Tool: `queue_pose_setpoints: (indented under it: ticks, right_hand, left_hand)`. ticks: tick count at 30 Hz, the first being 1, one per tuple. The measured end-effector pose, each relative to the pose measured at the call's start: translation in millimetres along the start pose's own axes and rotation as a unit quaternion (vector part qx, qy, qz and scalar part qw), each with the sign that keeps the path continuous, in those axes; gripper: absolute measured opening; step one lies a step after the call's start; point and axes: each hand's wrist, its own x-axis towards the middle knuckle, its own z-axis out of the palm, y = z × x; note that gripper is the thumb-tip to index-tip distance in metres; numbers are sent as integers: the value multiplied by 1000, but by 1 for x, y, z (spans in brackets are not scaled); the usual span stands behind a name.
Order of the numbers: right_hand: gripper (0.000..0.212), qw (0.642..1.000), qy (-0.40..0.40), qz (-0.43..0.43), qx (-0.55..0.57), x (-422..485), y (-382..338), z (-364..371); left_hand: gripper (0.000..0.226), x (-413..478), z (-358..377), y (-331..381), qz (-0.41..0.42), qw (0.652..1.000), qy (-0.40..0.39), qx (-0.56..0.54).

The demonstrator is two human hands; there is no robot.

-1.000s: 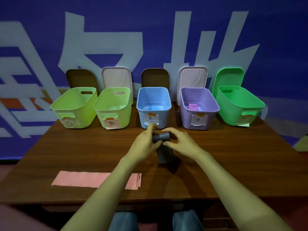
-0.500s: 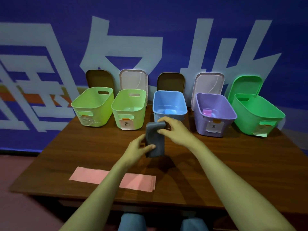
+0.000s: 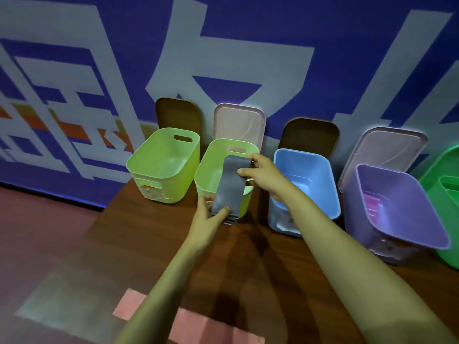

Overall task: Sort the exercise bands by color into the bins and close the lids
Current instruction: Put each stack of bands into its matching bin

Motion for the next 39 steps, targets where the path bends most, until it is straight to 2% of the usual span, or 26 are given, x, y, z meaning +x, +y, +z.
queue_pose_setpoints:
  ticks: [3, 10, 16, 22, 24, 28, 30, 32, 36, 39]
  right_hand:
    - [52, 999, -27, 30, -16, 48, -13, 14]
    - [21, 994, -51, 78, -65, 120, -56, 55]
    - [26, 988, -45, 82, -122, 173, -74, 90]
    - [26, 982, -54, 109, -148, 223, -61, 121]
    - [19, 975, -64, 109, -184, 237, -55, 135]
    - [19, 945, -111, 100, -292, 264, -42, 163]
    - [26, 925, -132, 96, -343, 276, -32, 177]
    - [44, 908, -149, 96, -381, 287, -22, 188]
    - [66, 885, -167, 78, -427, 302, 2, 202]
    - [66, 865, -174, 83, -463, 307, 13, 207]
  left_hand:
    - [31, 24, -16, 20, -26, 998, 54, 34]
    - [39, 71, -65, 68, -70, 988, 91, 106]
    - [38, 119, -103, 83, -89, 978, 99, 158]
    - [42, 164, -129, 74, -133, 960, 65, 236]
    - [40, 180, -139, 66, -160, 953, 48, 253]
    - [39, 212, -153, 49, -215, 922, 9, 321]
    - [51, 228, -153, 38, -244, 898, -23, 367]
    - [62, 241, -151, 29, -261, 880, -37, 395]
    - [52, 256, -148, 1, -286, 855, -29, 433]
    - [47, 260, -147, -9, -273, 854, -34, 442]
